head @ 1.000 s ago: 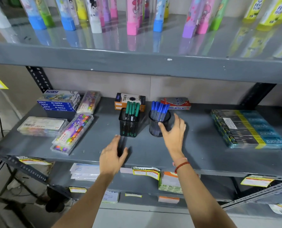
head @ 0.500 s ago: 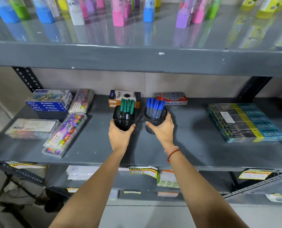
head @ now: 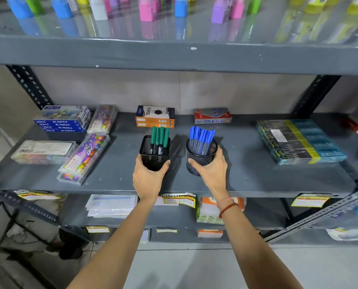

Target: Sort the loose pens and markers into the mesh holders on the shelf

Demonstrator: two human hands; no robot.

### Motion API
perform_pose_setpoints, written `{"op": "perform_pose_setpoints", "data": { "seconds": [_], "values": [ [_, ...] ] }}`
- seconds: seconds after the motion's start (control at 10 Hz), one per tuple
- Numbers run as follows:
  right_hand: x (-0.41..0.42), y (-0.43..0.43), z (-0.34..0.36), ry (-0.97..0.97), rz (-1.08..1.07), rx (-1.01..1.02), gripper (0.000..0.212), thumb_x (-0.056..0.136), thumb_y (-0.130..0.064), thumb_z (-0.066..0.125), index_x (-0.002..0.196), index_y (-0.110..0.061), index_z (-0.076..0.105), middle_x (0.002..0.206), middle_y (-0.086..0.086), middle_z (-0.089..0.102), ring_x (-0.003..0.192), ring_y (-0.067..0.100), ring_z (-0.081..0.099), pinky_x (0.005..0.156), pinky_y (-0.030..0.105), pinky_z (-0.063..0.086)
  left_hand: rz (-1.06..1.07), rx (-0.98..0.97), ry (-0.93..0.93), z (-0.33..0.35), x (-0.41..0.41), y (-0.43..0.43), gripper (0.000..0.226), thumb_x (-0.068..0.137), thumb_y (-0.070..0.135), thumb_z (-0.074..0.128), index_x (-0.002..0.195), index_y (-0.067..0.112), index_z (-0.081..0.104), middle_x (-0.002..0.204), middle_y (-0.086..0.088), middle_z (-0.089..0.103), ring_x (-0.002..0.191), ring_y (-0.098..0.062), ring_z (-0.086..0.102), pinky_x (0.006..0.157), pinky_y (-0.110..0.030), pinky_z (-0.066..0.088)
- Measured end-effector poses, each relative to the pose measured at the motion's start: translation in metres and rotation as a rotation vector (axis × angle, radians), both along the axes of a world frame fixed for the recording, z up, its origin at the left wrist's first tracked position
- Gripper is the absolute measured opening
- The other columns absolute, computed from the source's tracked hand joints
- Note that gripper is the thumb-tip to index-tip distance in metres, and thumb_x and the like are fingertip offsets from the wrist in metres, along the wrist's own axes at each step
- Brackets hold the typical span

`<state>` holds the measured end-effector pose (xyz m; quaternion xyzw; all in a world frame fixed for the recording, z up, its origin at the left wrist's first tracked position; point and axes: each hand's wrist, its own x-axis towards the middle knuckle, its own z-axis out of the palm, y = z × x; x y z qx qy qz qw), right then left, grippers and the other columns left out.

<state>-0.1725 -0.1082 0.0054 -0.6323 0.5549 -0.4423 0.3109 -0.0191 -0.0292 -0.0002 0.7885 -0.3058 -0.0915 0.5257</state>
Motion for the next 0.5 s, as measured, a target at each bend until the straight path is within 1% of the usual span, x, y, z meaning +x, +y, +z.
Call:
{"op": "perform_pose_setpoints", "data": {
  "seconds": [0.1,0.2,0.4,0.5],
  "values": [
    [-0.002,0.01,-0.002,-0.001,-0.002,0.012,0.076,0.057,-0.036,0.087,0.121,-0.02,0.048,0.118,0.003,0.062,0.107,0.016,0.058,0.088,0.017,0.042,-0.014,0.006,0.033,0.0,-0.002,0.008,0.068,0.063,0.047,0.081,0.114,0.012,0.053,0.103,-0.007,0.069,0.095,-0.027,0.064,0.08,-0.044,0.055],
    [-0.003,0.014,-0.003,-0.009,-0.005,0.011,0.077,0.058,-0.036,0.087,0.122,-0.02,0.047,0.12,0.003,0.061,0.109,0.016,0.057,0.087,0.01,0.039,-0.041,-0.004,0.025,0.001,-0.001,0.01,0.068,0.063,0.047,0.081,0.115,0.011,0.053,0.105,-0.008,0.068,0.096,-0.027,0.064,0.08,-0.043,0.055],
    [-0.007,0.016,0.0,0.031,0.071,0.075,0.088,0.061,-0.035,0.086,0.133,-0.017,0.039,0.131,0.005,0.055,0.121,0.021,0.052,0.1,0.028,0.042,-0.117,0.01,0.057,0.005,0.001,0.01,0.074,0.064,0.044,0.082,0.122,0.01,0.049,0.112,-0.009,0.065,0.103,-0.028,0.061,0.086,-0.042,0.053],
    [-0.012,0.023,0.004,0.034,0.067,0.059,0.091,0.063,-0.036,0.085,0.137,-0.017,0.035,0.135,0.006,0.052,0.126,0.023,0.048,0.106,0.041,0.044,-0.168,-0.009,0.073,0.005,0.002,0.015,0.081,0.066,0.039,0.082,0.13,0.01,0.043,0.125,-0.01,0.058,0.116,-0.026,0.053,0.097,-0.044,0.047]
  ]
}}
